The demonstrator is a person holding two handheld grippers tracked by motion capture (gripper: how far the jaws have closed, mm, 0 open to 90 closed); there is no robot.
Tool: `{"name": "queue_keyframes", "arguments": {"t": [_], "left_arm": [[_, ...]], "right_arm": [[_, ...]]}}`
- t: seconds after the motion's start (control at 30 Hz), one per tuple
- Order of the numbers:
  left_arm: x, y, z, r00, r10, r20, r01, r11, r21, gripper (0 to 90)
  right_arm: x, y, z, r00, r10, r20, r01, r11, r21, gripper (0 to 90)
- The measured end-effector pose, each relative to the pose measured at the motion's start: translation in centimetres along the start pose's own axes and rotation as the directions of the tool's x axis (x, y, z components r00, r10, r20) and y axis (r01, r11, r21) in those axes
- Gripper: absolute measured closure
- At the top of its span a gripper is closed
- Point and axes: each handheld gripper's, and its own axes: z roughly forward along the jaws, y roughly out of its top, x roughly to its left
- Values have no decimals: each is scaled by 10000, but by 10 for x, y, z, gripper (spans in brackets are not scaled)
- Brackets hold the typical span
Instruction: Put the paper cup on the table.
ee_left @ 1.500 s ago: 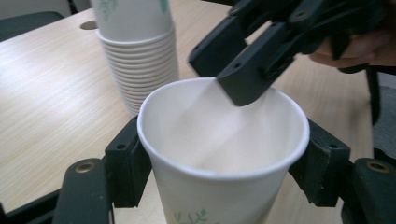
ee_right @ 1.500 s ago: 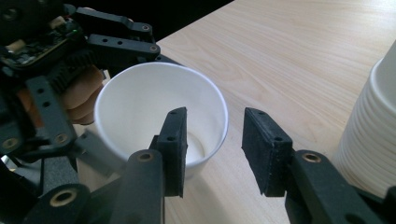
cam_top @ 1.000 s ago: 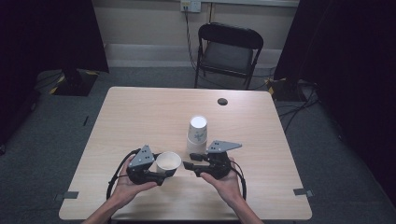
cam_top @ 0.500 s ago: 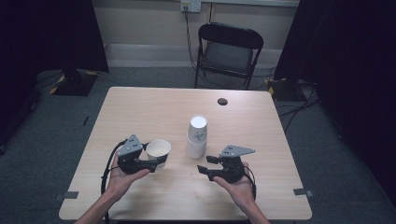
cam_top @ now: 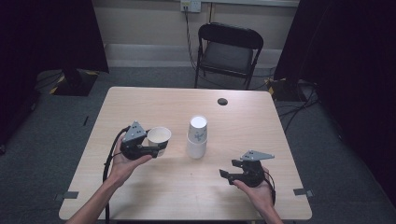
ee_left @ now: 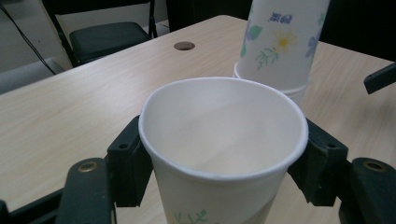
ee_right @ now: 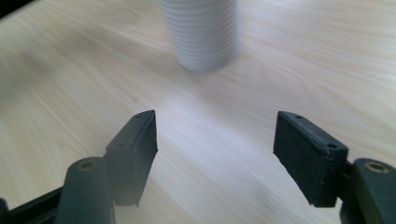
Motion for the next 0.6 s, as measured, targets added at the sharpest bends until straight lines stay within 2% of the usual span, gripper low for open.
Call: {"name": "queue_keyframes", "arguments": {"t": [0.07,0.13,0.3,0.37,0.47,0.6], "left_arm": [[4,4,5,9999,144,-83,-144,9999,54,315],[8,5,10,9998,80,-199,-80,10000,5,315],[22,-2,26,9970,-98,-767,100,9999,22,322],[26,-4,30,9967,-230,-774,221,9997,-118,325],[31,-8,38,9963,-245,-825,230,9995,-196,326],[36,-17,50,9955,-529,-786,536,9985,58,327]], "right_arm": [[-6,-5,-1,9998,33,201,-35,9999,108,299],[-13,-9,-1,9995,217,240,-222,9995,219,296],[-24,-20,0,9967,279,760,-322,9980,552,273],[-28,-23,2,9962,361,791,-425,9957,817,269],[-32,-27,5,9937,345,1063,-446,9945,945,256],[-36,-31,9,9906,234,1349,-384,9932,1099,231]]}}
